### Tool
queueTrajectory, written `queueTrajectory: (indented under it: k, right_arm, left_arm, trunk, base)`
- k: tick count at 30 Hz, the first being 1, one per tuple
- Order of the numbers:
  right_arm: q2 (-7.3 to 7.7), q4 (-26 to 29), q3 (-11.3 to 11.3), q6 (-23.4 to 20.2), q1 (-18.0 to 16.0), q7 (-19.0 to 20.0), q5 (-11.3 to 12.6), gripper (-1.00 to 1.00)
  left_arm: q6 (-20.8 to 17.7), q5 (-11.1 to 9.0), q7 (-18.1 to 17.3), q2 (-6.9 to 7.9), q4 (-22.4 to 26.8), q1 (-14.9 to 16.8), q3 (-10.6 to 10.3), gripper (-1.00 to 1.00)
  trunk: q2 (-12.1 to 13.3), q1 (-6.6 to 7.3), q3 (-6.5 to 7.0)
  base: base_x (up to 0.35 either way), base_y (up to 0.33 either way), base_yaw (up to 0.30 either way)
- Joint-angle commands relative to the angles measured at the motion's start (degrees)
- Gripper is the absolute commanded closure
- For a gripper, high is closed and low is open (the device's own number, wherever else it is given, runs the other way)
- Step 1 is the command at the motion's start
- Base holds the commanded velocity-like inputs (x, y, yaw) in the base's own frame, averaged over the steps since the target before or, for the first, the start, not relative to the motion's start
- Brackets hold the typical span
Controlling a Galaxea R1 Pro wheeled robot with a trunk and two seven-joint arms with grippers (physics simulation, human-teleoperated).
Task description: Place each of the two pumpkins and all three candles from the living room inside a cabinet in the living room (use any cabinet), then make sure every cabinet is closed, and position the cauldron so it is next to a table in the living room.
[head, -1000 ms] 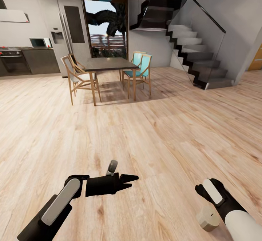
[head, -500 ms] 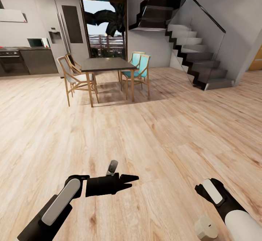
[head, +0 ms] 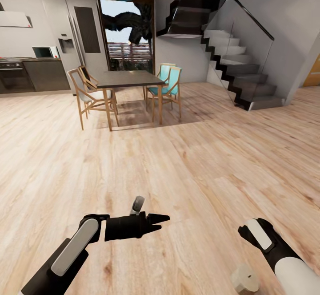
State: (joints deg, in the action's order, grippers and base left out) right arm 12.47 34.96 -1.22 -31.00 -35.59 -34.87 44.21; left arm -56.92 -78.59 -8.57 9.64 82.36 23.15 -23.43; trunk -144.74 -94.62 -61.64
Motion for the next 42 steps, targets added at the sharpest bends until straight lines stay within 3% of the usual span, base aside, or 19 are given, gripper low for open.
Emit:
queueTrajectory:
  k: [1, 8, 14, 20, 27, 42]
  right_arm:
    - [0.01, 0.11, -0.01, -0.14, 0.00, -0.37, 0.44, -1.00]
    - [0.17, 0.04, -0.01, -0.13, -0.01, 0.07, 0.48, -1.00]
    - [0.56, -0.21, -0.01, -1.06, -0.01, 6.18, 0.75, -1.00]
    - [0.62, -0.44, -0.01, -2.33, -0.01, 7.11, 0.87, -1.00]
    - [1.72, -3.00, -0.04, -3.14, -0.01, 7.21, 0.76, -1.00]
    - [1.86, -2.88, -0.08, -3.14, -0.01, 7.24, 0.71, -1.00]
  left_arm:
    - [-0.04, 0.54, -0.57, 0.03, -0.01, 0.05, -0.06, -1.00]
    - [-0.10, 0.46, -0.57, 0.05, -0.01, 0.05, 0.05, -1.00]
    - [-0.12, 0.37, -0.57, 0.08, 0.05, 0.05, 0.05, -1.00]
    - [-0.12, 0.36, -0.57, 0.12, 0.08, 0.05, 0.21, -1.00]
    - [-0.12, 0.35, -0.57, 0.12, 0.08, 0.05, 0.23, -1.00]
    - [-0.12, 0.36, -0.58, 0.12, 0.06, 0.05, 0.23, -1.00]
  trunk:
    - [-0.02, 0.01, -0.05]
    - [-0.02, 0.01, -0.05]
    - [-0.02, 0.01, -0.05]
    - [-0.02, 0.01, -0.05]
    - [-0.12, -0.17, -1.60]
    - [-0.32, -0.55, -4.93]
  base:
    - [0.000, -0.199, 0.000]
    - [0.000, -0.130, 0.000]
    - [0.000, -0.008, 0.000]
    - [0.000, 0.000, 0.000]
    - [0.000, 0.000, 0.000]
    - [0.000, 0.000, 0.000]
